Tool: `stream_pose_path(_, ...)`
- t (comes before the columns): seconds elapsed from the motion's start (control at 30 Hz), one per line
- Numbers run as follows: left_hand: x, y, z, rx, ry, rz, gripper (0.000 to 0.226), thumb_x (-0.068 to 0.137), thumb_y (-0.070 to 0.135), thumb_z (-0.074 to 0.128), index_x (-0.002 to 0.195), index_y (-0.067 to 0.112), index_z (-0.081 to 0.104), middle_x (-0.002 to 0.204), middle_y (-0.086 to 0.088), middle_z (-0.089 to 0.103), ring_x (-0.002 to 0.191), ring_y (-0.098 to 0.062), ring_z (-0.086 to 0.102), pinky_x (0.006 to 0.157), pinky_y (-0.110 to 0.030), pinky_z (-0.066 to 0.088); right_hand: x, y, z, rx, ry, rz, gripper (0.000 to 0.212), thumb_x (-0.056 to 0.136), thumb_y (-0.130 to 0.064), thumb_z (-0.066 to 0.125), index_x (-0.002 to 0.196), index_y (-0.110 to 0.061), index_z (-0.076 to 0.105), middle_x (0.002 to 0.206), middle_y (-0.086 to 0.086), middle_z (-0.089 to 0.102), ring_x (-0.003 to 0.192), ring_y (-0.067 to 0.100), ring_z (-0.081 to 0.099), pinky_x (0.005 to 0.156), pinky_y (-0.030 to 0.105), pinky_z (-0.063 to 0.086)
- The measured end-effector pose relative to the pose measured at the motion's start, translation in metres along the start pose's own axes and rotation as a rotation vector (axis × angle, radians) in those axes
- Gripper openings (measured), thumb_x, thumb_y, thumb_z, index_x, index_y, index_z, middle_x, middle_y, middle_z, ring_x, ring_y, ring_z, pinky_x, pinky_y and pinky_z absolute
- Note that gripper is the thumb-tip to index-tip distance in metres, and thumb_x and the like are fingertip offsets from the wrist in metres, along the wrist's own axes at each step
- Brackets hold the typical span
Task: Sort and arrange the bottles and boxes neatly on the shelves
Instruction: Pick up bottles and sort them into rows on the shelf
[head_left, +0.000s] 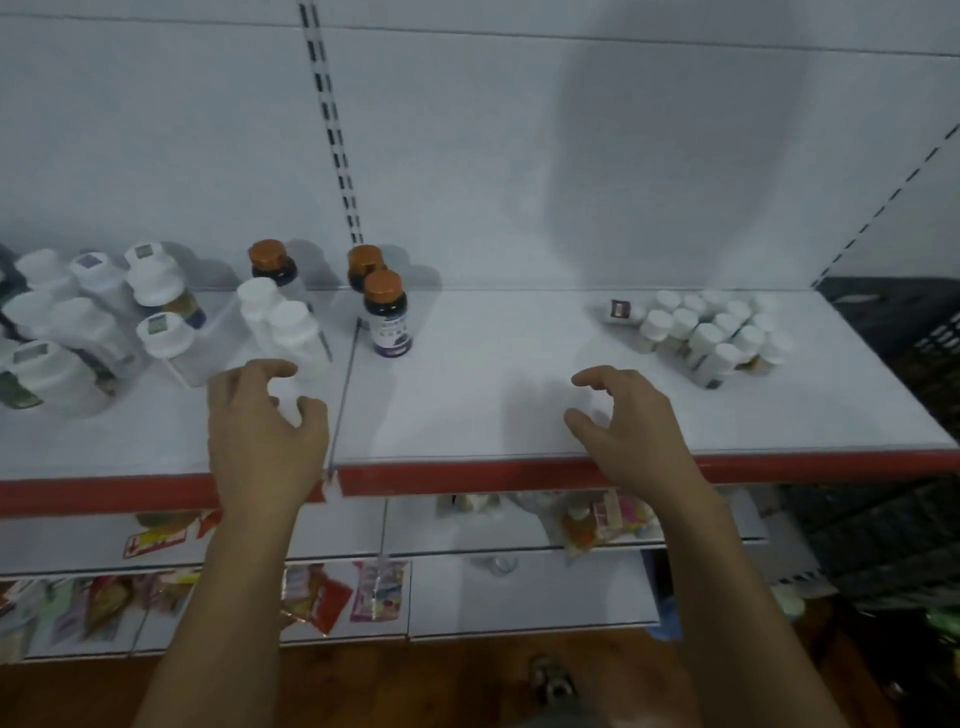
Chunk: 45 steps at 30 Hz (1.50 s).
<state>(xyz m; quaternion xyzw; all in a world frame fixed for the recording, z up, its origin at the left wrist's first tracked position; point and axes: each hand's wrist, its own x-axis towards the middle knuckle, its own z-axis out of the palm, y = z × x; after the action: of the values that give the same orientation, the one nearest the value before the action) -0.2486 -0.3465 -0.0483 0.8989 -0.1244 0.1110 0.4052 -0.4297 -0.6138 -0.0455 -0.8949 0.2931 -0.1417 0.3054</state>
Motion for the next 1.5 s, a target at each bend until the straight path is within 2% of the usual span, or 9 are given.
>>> stream_pose_path(0.1,-0.012,0.044,0.030,-0.014,-0.005,0.125,0.026,0.089,0.013,0.064,0.113,0.019,0.063,0.118,-0.004,0.055,0.091,-0.017,0.056,0.081,-0.032,0.043,0.004,0.032,-0.033,0.042,0.096,-0.032,0.027,0.092,-0.027,0.069,0.118,-0.029,0.064,0.113,-0.010,0.063,0.097,0.003,0.058,0.082,0.021,0.041)
stream_pose_path(0.37,-0.048,0.178,0.168,-0.122,-0.447,0.291,0.031,0.092,0.026,0.066,0.122,0.032,0.058,0.112,0.010,0.058,0.087,-0.003,0.060,0.072,-0.021,0.045,0.042,0.123,-0.108,0.103,0.225,0.014,0.030,0.089,-0.029,0.072,0.115,-0.030,0.060,0.064,-0.011,0.063,0.067,0.003,0.061,0.062,0.015,0.046)
stream_pose_path(0.47,-0.055,0.213,0.206,-0.176,-0.477,0.305,0.034,0.092,0.032,0.065,0.124,0.037,0.054,0.097,0.012,0.056,0.077,-0.004,0.060,0.067,-0.022,0.047,0.049,0.140,-0.105,0.112,0.193,0.058,0.037,0.086,-0.042,0.072,0.115,-0.031,0.053,0.066,-0.009,0.060,0.068,0.013,0.061,0.062,0.033,0.049)
stream_pose_path(0.57,-0.053,0.233,0.238,-0.181,-0.439,0.282,0.028,0.091,0.034,0.067,0.117,0.033,0.057,0.075,0.018,0.048,0.066,0.000,0.051,0.062,-0.021,0.038,0.056,0.148,-0.098,0.119,0.194,0.089,0.040,0.083,-0.055,0.071,0.109,-0.032,0.051,0.071,-0.011,0.060,0.070,0.012,0.061,0.060,0.033,0.049)
stream_pose_path(0.77,-0.048,0.244,0.267,-0.091,-0.491,0.150,0.026,0.088,0.039,0.072,0.105,0.025,0.058,0.096,0.006,0.068,0.089,-0.019,0.063,0.077,-0.037,0.053,0.068,0.160,-0.097,0.108,0.191,0.033,0.025,0.087,-0.051,0.070,0.102,-0.031,0.066,0.075,-0.015,0.062,0.070,0.008,0.060,0.059,0.026,0.044)
stream_pose_path(1.03,-0.056,0.209,0.192,-0.138,-0.250,0.067,0.023,0.083,0.047,0.076,0.094,0.037,0.059,0.070,0.013,0.049,0.065,-0.001,0.049,0.055,-0.014,0.031,0.068,0.146,-0.100,0.164,0.205,-0.057,0.019,0.081,-0.024,0.077,0.097,-0.030,0.068,0.062,-0.016,0.054,0.063,0.007,0.056,0.057,0.018,0.040)
stream_pose_path(1.23,-0.063,0.128,0.066,-0.007,0.125,-0.115,0.028,0.085,0.049,0.074,0.104,0.036,0.060,0.090,0.015,0.059,0.077,-0.006,0.057,0.066,-0.025,0.048,0.091,0.073,-0.070,0.332,0.114,-0.300,0.025,0.082,-0.016,0.077,0.102,-0.029,0.070,0.064,-0.010,0.050,0.062,0.011,0.051,0.062,0.022,0.043)
stream_pose_path(1.33,-0.075,0.095,0.003,0.025,0.248,-0.209,0.029,0.086,0.049,0.073,0.108,0.039,0.058,0.099,0.011,0.061,0.082,-0.008,0.062,0.069,-0.040,0.058,0.094,0.014,-0.027,0.387,-0.042,-0.431,0.029,0.081,-0.010,0.079,0.106,-0.025,0.073,0.075,-0.012,0.051,0.074,0.004,0.053,0.071,0.008,0.039)
stream_pose_path(1.5,-0.108,0.037,-0.087,0.093,0.387,-0.249,0.026,0.088,0.045,0.071,0.108,0.039,0.057,0.106,0.014,0.058,0.091,0.000,0.058,0.075,-0.032,0.054,0.064,-0.090,0.057,0.435,-0.256,-0.600,0.032,0.079,-0.006,0.081,0.105,-0.022,0.074,0.079,-0.012,0.055,0.077,-0.002,0.053,0.072,0.000,0.035)
